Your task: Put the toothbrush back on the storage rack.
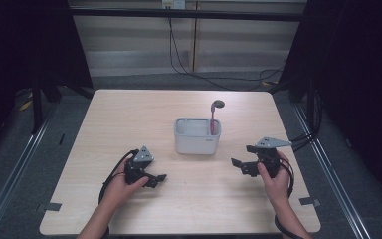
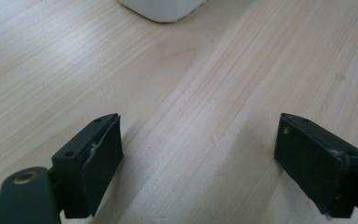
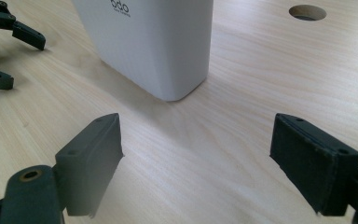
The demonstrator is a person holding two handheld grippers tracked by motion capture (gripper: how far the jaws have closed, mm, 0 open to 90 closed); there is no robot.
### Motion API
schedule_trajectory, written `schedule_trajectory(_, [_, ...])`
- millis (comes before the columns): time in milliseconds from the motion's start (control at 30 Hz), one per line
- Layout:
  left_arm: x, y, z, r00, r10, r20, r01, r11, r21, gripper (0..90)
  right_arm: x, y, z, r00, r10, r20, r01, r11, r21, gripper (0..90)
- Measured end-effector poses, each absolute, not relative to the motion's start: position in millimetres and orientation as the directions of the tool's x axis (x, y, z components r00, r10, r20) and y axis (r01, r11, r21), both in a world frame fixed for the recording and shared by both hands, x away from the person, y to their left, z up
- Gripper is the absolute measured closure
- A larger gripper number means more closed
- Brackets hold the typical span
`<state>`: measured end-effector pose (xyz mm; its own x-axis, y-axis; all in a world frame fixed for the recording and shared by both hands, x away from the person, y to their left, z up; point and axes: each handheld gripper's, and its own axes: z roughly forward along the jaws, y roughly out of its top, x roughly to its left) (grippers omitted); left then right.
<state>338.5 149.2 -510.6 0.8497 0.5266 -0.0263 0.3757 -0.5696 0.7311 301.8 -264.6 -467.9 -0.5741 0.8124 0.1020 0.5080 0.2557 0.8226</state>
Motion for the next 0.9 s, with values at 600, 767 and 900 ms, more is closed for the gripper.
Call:
schedule_trajectory(600, [339, 149, -511, 0.850, 0.527, -0.025, 0.375, -0.569, 0.732, 14.7, 298, -267, -490, -0.571, 0.816, 0.095, 0.545, 0.290, 0.787, 16.3])
schedule_trajectory(767, [339, 149, -511, 0.849, 0.527, -0.025, 0.375, -0.570, 0.731, 14.7, 298, -265, -494, -0.582, 0.809, 0.077, 0.547, 0.320, 0.773, 16.3])
schedule_trajectory(900, [338, 149, -510, 0.849, 0.527, -0.024, 0.375, -0.571, 0.730, 14.7, 298, -263, -497, -0.586, 0.808, 0.066, 0.552, 0.337, 0.763, 16.2])
